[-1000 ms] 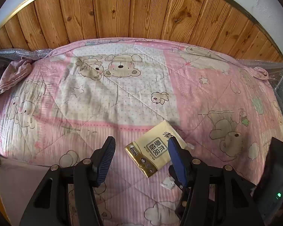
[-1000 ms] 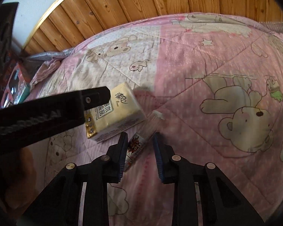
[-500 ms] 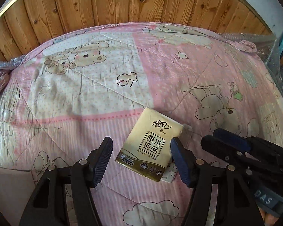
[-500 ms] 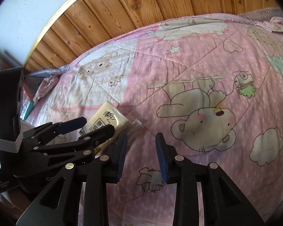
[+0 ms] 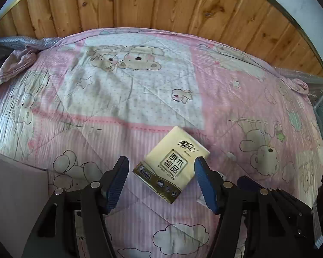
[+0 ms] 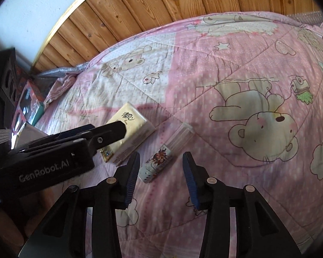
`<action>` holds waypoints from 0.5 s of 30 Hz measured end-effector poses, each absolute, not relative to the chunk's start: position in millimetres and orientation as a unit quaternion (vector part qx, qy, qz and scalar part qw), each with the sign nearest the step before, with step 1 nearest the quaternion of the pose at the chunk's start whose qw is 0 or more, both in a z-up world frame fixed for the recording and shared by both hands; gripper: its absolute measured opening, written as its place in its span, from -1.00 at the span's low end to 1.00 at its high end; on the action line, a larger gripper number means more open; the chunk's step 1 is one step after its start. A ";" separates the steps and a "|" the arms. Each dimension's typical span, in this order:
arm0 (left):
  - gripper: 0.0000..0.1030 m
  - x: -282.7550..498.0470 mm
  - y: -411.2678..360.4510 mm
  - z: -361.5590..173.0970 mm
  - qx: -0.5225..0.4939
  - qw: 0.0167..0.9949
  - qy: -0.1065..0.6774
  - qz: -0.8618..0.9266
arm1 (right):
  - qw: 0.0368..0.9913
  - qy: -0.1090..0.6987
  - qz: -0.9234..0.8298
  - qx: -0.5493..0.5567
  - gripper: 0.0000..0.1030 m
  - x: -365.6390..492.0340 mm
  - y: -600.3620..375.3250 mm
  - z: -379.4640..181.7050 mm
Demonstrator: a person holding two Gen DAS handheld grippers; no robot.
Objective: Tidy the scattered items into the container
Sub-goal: 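Grasp the tissue pack with left tool while right tool grasps the spray bottle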
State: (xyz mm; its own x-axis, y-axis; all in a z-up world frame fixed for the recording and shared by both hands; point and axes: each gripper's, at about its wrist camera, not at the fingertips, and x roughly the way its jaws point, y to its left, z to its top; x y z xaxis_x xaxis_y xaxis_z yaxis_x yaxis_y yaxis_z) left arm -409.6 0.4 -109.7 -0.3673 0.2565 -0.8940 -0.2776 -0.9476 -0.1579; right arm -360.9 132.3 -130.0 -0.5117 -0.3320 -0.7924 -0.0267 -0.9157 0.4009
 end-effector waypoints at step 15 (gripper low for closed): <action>0.31 -419.8 22.8 -143.0 -0.556 0.152 0.086 0.813 | 0.042 -0.149 -0.856 0.493 -0.53 -366.7 172.5 -138.2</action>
State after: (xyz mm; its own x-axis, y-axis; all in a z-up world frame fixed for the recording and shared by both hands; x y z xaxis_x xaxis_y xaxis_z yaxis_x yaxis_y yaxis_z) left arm -419.8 22.8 -143.0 -0.3366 0.1519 -0.9293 -0.3422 -0.9391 -0.0296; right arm -366.7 172.5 -138.2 -0.5099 -0.2192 -0.8318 -0.0741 -0.9522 0.2963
